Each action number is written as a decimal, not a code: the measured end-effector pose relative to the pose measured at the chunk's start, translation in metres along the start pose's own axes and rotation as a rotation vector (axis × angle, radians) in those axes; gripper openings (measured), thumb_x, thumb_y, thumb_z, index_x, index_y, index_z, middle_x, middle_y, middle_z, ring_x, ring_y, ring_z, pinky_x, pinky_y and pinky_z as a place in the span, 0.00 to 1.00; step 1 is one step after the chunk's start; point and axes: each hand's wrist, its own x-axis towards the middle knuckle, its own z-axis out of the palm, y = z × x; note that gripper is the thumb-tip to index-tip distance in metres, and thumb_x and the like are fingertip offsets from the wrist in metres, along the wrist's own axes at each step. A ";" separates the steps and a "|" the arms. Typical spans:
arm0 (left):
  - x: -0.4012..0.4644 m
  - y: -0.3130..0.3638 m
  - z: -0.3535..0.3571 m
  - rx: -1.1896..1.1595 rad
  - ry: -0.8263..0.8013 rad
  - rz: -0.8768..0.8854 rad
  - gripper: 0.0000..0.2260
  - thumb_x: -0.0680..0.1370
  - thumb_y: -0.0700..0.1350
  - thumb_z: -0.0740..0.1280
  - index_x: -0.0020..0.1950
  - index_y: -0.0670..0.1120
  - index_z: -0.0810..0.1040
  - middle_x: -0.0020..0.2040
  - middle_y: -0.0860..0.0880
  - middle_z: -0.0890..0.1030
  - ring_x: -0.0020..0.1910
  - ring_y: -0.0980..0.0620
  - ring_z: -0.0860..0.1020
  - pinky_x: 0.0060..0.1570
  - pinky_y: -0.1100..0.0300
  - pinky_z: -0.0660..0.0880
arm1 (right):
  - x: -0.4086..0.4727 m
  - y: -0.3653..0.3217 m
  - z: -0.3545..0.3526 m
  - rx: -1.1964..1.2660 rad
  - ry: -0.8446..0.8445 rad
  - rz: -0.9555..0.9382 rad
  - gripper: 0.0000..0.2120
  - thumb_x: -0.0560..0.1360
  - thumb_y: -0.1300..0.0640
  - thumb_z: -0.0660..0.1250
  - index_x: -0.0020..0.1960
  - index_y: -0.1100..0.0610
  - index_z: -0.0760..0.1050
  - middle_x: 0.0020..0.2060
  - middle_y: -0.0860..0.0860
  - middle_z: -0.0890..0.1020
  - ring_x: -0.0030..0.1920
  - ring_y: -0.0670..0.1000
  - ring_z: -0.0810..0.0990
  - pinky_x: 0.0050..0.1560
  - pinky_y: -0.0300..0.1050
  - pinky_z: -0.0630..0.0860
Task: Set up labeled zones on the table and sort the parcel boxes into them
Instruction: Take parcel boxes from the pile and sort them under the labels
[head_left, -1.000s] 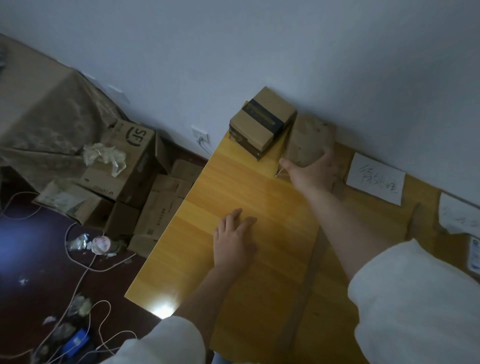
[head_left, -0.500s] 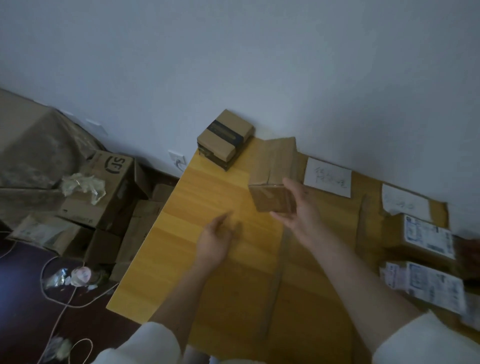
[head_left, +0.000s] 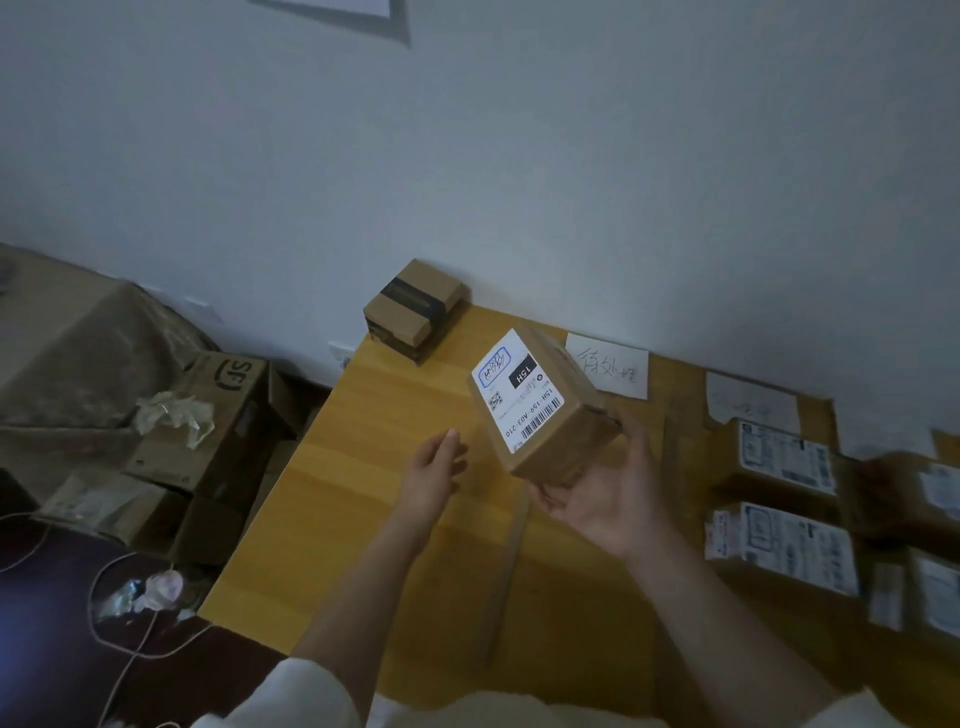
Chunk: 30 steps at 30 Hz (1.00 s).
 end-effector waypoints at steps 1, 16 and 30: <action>-0.002 0.002 0.004 -0.017 -0.025 -0.009 0.20 0.81 0.57 0.58 0.69 0.48 0.71 0.61 0.48 0.78 0.56 0.51 0.78 0.57 0.54 0.75 | -0.003 -0.001 -0.003 -0.005 -0.002 -0.001 0.38 0.68 0.29 0.60 0.65 0.57 0.76 0.62 0.62 0.79 0.63 0.63 0.75 0.57 0.55 0.73; -0.014 0.025 0.032 -0.009 -0.138 0.114 0.40 0.68 0.75 0.58 0.71 0.50 0.70 0.61 0.48 0.79 0.64 0.50 0.74 0.64 0.51 0.70 | -0.037 -0.025 -0.042 -0.368 0.019 0.012 0.42 0.61 0.24 0.56 0.57 0.55 0.82 0.53 0.60 0.83 0.55 0.59 0.77 0.53 0.52 0.70; -0.026 0.035 0.042 0.124 -0.365 0.027 0.25 0.71 0.52 0.74 0.65 0.48 0.72 0.52 0.45 0.85 0.51 0.49 0.84 0.53 0.49 0.80 | -0.034 -0.085 -0.038 -0.622 0.150 -0.170 0.39 0.71 0.24 0.51 0.58 0.55 0.79 0.43 0.54 0.83 0.38 0.52 0.77 0.37 0.44 0.68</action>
